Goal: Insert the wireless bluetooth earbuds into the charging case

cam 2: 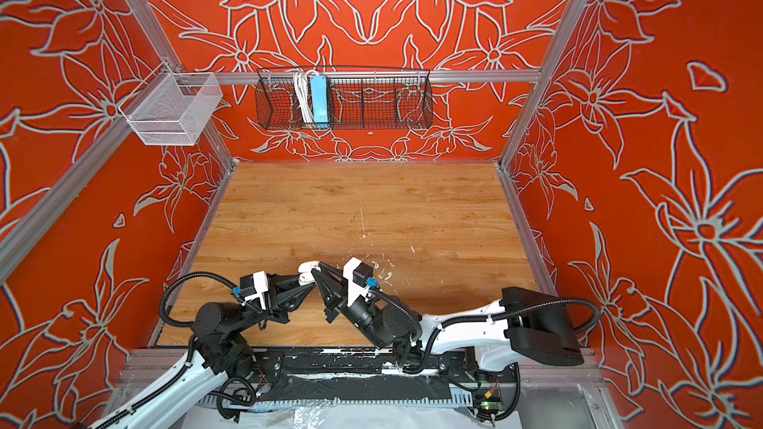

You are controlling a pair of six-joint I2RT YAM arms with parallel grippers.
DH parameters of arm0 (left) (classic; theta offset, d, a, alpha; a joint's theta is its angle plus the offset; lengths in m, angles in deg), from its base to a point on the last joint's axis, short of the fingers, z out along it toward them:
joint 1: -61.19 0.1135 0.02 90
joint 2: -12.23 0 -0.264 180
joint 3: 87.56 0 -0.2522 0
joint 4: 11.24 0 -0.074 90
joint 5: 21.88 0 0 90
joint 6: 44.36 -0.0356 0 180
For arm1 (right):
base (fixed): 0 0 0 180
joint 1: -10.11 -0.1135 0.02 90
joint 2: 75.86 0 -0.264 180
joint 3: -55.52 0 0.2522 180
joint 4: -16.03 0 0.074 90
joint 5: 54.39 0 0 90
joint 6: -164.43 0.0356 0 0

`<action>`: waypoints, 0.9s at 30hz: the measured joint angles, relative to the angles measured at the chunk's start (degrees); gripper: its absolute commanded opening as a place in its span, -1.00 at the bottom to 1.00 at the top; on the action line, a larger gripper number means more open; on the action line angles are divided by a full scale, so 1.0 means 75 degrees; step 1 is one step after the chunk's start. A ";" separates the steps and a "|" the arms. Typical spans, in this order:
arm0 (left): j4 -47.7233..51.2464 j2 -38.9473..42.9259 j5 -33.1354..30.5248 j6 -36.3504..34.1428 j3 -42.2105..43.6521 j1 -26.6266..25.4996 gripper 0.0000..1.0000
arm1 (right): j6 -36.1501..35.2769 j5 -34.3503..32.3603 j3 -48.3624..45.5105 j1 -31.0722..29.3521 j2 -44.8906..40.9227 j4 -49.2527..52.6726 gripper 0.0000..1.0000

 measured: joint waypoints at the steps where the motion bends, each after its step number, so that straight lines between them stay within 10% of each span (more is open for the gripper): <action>1: 0.0012 0.0009 0.0003 0.0000 0.0003 -0.0006 -1.00 | -0.0064 -0.0058 0.0000 -0.0035 0.0035 -0.0050 -0.84; 27: 0.0041 0.0350 0.0035 -0.0096 0.0134 -0.0070 -1.00 | -0.0781 -0.1078 -0.0029 -0.0358 0.0379 -0.0868 -0.86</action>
